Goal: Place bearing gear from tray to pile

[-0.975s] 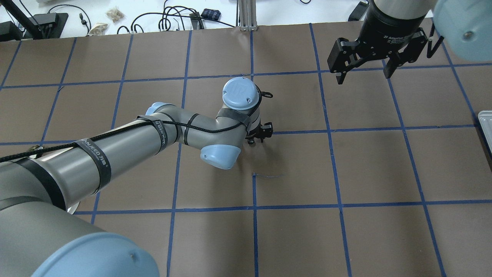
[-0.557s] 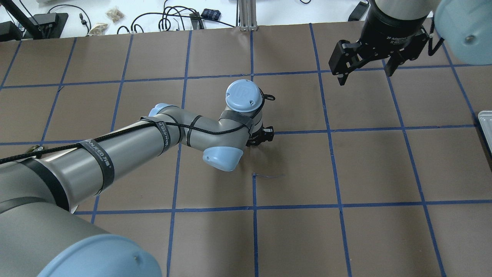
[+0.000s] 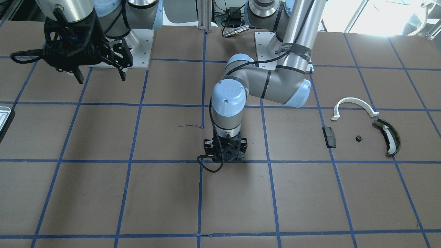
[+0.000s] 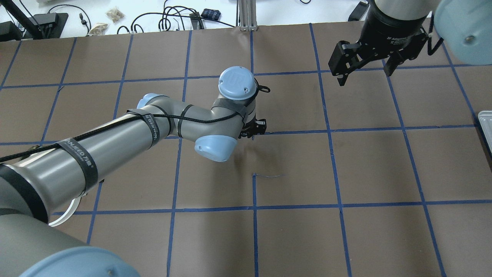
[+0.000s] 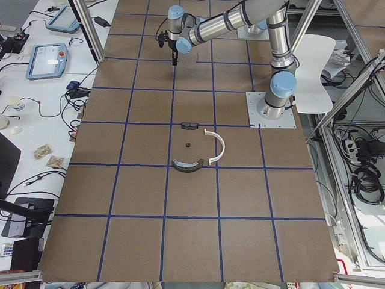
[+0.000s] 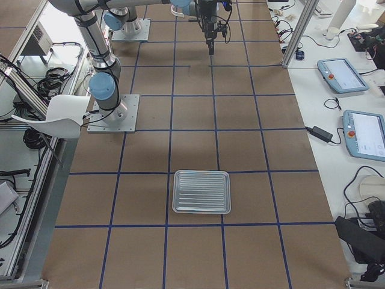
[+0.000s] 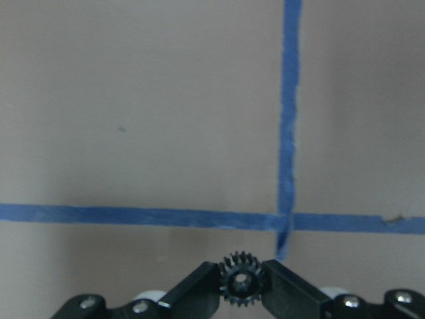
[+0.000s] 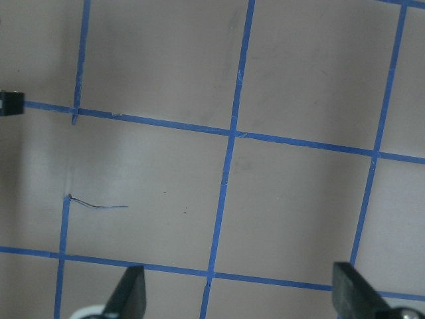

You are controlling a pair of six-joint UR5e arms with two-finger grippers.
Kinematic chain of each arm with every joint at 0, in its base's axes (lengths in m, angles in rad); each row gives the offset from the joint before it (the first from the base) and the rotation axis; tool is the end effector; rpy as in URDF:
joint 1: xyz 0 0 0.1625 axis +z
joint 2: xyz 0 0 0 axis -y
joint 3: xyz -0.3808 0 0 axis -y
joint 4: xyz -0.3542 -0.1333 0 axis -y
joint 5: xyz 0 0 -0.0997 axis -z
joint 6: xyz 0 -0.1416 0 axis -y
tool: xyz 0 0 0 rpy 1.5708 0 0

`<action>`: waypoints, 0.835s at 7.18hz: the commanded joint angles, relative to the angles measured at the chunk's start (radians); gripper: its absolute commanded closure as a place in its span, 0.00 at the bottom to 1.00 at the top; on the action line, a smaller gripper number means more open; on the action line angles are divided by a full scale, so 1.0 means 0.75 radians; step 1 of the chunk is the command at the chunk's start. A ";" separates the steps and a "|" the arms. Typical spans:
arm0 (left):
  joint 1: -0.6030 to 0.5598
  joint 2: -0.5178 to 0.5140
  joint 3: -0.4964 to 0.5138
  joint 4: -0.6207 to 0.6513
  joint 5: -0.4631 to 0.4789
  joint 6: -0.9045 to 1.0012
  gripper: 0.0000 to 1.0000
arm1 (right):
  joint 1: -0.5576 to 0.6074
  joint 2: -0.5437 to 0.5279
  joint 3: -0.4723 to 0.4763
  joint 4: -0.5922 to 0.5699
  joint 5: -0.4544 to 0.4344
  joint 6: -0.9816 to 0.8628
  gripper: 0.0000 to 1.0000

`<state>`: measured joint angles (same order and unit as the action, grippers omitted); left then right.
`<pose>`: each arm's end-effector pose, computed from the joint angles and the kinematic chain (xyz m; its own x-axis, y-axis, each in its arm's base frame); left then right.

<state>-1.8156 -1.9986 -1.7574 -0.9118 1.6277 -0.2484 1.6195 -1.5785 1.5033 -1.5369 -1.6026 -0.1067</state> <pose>-0.2556 -0.5065 0.1680 -0.9990 -0.0061 -0.0441 -0.0036 0.9984 -0.0572 0.1508 -0.4489 0.4326 -0.9875 -0.1534 0.0360 -0.1547 0.9872 -0.0377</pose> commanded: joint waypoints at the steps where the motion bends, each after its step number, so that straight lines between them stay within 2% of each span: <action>1: 0.323 0.120 -0.060 -0.150 0.004 0.411 1.00 | -0.006 -0.002 0.000 0.002 0.001 -0.001 0.00; 3: 0.599 0.188 -0.146 -0.142 0.002 0.763 1.00 | -0.012 0.000 -0.002 0.000 -0.017 -0.003 0.00; 6: 1.000 0.216 -0.246 -0.112 -0.018 1.240 1.00 | -0.014 0.000 -0.002 -0.002 0.001 -0.003 0.00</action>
<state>-1.1981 -1.8489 -1.9114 -1.0020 1.6230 0.5393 1.6111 -1.5785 1.5019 -1.5384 -1.6024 -0.1089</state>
